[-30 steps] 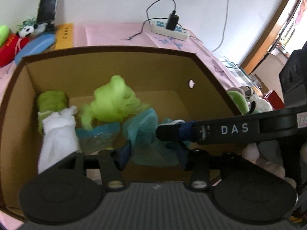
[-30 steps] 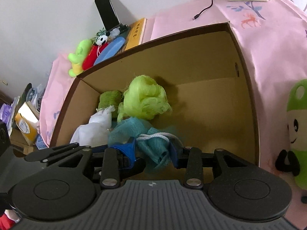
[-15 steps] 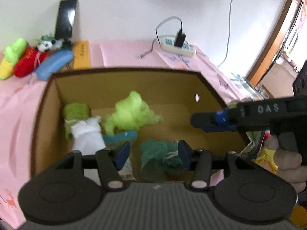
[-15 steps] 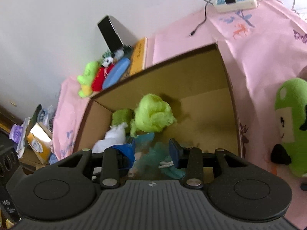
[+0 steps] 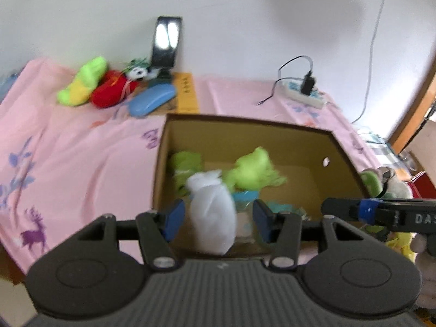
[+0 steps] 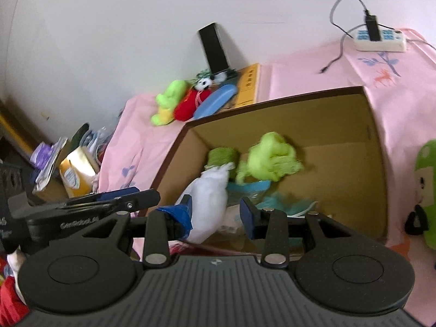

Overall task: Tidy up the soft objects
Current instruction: 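Reach the right gripper to the red tinsel item's black strap, then grasp the black strap with the right gripper and lift, then lower the black strap with the right gripper into the box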

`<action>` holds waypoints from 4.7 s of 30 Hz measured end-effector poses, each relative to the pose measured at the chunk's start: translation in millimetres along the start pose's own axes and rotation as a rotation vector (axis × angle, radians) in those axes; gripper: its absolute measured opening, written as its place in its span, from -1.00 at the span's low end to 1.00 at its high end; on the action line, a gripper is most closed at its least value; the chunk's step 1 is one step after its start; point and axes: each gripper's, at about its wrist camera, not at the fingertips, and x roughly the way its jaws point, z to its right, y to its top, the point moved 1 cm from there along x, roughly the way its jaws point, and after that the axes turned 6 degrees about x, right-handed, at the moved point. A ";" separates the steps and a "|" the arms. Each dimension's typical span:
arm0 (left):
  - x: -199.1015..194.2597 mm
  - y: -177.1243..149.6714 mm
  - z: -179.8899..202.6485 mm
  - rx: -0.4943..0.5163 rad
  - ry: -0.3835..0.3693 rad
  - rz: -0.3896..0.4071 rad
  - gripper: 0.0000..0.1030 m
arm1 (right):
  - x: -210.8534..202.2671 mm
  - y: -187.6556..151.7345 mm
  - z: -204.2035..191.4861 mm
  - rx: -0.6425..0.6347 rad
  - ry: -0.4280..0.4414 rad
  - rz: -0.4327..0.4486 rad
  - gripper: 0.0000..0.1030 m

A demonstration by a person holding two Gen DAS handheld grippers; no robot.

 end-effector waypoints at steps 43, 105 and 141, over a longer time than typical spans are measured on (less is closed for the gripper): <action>26.5 -92.2 -35.1 -0.082 0.121 -0.285 0.01 | 52.7 -72.2 -25.1 -0.057 -0.052 -0.221 -0.57; -59.4 -28.6 -16.3 0.045 -0.259 0.183 -0.95 | 37.1 3.7 -39.6 0.092 0.418 -0.206 -0.96; 78.4 32.6 -18.4 -0.010 -0.195 0.009 -0.19 | 107.5 56.0 37.1 0.173 0.091 -0.065 -0.80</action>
